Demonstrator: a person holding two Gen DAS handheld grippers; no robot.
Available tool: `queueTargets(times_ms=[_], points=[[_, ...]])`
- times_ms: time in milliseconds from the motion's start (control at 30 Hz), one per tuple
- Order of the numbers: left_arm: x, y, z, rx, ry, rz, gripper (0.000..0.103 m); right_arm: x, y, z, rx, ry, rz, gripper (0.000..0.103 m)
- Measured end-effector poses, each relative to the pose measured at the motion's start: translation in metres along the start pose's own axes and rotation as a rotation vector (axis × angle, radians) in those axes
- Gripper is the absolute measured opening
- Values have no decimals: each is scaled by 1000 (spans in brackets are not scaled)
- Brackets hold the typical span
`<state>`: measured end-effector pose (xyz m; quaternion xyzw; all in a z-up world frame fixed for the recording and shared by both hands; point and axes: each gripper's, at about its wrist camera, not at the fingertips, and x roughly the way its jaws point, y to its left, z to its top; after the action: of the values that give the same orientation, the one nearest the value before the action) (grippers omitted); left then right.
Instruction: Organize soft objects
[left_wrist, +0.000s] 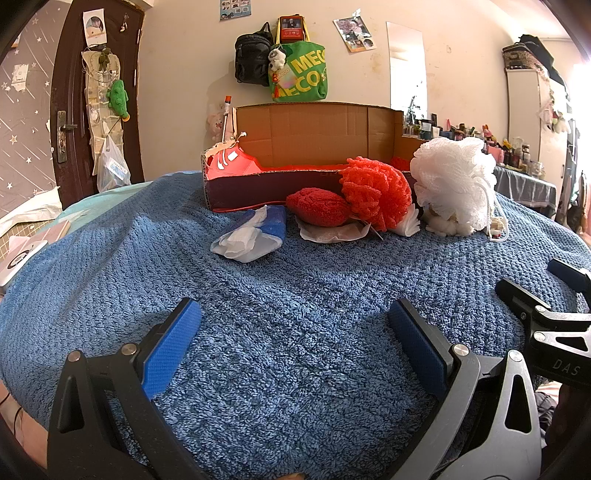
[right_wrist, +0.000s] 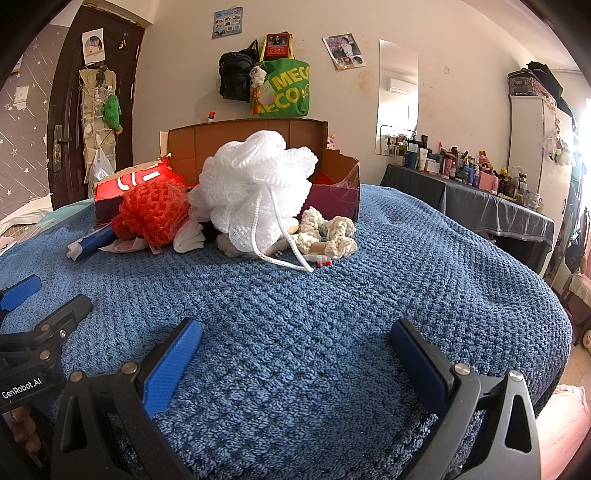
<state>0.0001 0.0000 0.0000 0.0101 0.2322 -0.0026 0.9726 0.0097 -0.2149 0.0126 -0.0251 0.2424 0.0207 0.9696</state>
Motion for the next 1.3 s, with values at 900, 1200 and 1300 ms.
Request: queueTargets(times_ms=[900,1200,1300], points=[[-8,-12,40,44,-69,-41,103,1,-1,23,-3,-26,36,103],[7,-8,76,60,-44,-108,103,17,-14,65,18,-55,97,103],[12,-11,87,81,-35,-120,103,28,-19,75,51,-15,154,103]])
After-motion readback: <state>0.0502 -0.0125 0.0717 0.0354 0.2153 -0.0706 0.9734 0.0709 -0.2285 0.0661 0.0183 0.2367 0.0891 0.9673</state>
